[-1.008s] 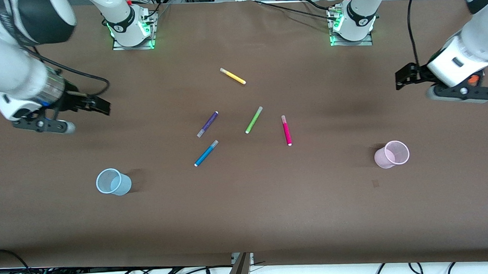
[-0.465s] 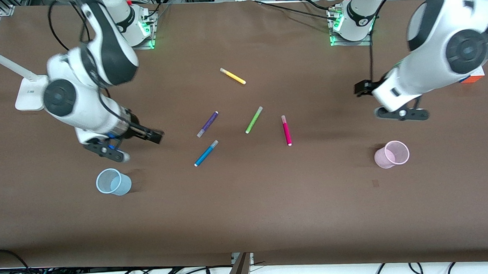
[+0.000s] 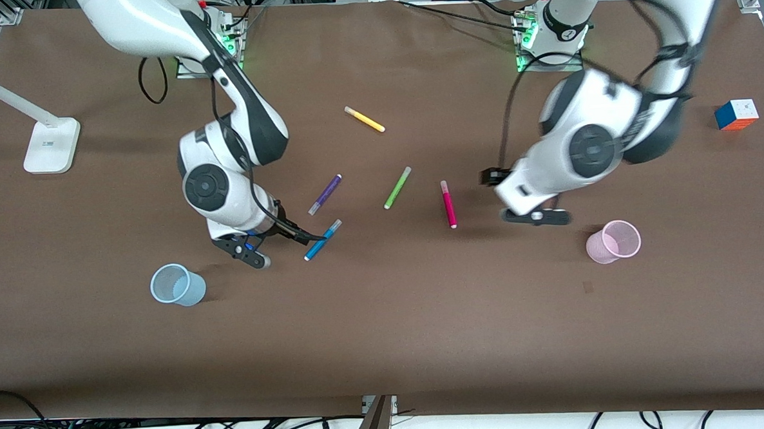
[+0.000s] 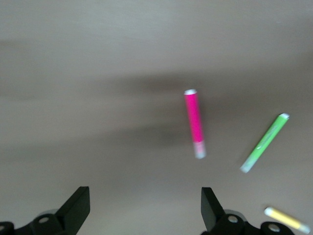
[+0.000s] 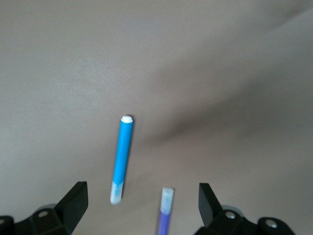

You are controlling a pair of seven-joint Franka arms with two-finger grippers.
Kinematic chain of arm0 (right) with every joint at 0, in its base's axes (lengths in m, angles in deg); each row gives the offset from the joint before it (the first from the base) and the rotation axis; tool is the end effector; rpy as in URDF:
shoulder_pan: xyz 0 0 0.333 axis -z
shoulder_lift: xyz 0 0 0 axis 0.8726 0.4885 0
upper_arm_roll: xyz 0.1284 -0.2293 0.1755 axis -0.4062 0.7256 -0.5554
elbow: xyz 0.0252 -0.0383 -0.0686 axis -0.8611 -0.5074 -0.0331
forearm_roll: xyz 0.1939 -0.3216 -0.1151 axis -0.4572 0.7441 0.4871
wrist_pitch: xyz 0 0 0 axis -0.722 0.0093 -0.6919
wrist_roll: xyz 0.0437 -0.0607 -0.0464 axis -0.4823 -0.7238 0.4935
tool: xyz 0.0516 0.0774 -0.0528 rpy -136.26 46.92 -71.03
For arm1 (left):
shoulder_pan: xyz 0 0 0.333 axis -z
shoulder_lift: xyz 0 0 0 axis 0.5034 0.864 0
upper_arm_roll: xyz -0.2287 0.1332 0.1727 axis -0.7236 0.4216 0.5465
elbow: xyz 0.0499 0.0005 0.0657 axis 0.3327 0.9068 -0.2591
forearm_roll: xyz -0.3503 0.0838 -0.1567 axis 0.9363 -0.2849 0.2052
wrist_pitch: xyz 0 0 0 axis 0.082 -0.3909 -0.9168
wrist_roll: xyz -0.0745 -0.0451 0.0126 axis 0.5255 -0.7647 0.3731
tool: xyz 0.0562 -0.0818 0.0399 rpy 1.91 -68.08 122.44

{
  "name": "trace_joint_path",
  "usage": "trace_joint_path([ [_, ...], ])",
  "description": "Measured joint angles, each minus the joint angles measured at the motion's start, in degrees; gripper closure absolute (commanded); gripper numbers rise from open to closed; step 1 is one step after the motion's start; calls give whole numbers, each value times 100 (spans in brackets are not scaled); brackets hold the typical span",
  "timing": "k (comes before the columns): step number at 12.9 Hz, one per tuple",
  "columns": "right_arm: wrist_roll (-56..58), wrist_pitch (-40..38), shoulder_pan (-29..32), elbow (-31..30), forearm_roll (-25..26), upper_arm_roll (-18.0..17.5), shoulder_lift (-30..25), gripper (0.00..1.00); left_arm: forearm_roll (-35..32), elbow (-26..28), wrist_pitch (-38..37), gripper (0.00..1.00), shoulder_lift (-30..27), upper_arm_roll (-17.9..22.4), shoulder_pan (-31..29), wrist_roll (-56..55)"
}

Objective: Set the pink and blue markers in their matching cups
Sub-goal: 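Reach the right gripper to the blue marker while the left gripper reaches the pink marker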

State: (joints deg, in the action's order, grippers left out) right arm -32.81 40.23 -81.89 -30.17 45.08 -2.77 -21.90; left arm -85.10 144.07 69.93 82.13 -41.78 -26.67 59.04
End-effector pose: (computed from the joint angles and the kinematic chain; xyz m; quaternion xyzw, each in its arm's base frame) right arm 0.6179 0.2991 0.2712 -0.9632 0.2613 0.0495 0.0382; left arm 0.5758 -0.2697 0.3415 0.9900 -0.0310 -0.1341 0.0319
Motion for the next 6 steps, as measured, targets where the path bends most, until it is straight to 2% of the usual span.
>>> trace_joint_path([
  [2,-18,287,-59,4,-5,-1,233,0,-27,192,611,0,285,-5,202,-136],
  [6,-449,1102,-332,13,-8,-3,697,1,-626,1247,2019,0,417,-17,512,-471],
])
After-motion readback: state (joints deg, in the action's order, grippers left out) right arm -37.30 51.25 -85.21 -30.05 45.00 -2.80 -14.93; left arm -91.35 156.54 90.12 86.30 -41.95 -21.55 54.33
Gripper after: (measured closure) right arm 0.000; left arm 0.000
